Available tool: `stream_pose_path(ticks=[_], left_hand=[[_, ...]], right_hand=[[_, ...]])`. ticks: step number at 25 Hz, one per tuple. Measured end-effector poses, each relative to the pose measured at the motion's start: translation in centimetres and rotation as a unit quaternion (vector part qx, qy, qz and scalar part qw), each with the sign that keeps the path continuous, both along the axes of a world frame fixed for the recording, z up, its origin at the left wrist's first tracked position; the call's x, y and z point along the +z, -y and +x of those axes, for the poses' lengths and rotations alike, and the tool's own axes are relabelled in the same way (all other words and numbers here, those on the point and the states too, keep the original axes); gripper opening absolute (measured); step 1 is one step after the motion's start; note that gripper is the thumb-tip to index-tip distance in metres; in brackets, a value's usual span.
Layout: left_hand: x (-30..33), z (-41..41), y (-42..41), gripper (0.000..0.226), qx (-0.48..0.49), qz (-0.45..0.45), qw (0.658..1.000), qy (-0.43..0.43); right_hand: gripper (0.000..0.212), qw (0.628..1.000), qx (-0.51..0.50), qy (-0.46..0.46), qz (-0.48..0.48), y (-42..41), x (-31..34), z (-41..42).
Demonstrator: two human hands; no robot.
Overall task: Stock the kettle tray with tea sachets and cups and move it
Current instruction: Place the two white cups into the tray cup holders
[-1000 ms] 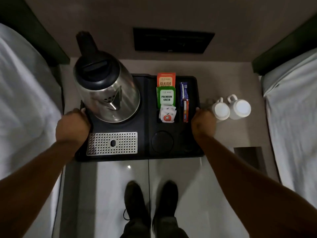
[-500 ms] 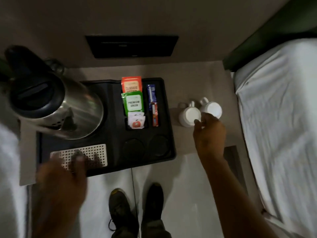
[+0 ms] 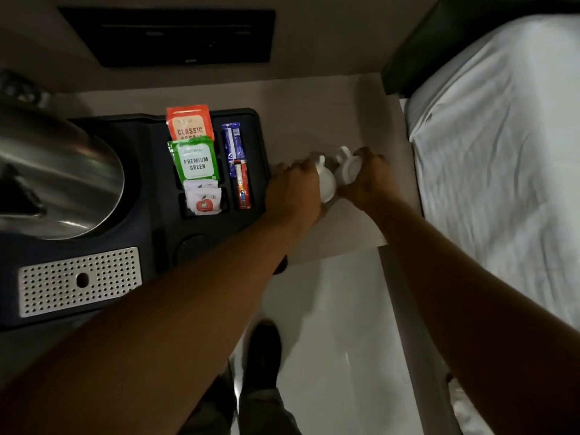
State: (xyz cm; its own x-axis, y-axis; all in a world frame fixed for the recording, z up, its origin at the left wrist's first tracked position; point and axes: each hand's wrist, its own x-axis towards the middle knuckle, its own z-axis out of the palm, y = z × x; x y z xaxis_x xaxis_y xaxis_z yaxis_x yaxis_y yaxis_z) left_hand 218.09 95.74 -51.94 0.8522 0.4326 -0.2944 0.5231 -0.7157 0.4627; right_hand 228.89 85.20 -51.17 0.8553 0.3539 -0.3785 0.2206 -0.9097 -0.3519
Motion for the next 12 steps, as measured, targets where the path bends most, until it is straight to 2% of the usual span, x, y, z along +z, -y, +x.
stream_pose_path(ticks=[2,4,8,12], left_hand=[[1.3,-3.7,-0.5,0.082,0.035,-0.022,0.997,0.06],[2.7,-10.1,-1.3,0.085,0.112,-0.034,0.988,0.101],[2.1,-20.6,-3.7,0.086,0.203,-0.014,0.978,0.042],[0.4,-21.3,-4.8,0.088,0.209,-0.009,0.978,-0.003]], right_hand=[[0.083,0.998,-0.023,0.028,0.044,0.2,1.4,-2.8],[0.081,0.995,-0.023,0.035,0.095,-0.2,2.9,-7.7],[0.08,0.993,0.004,-0.037,0.109,-2.8,2.7,-17.1],[0.084,0.997,0.01,-0.047,0.055,-5.3,0.5,-19.9]])
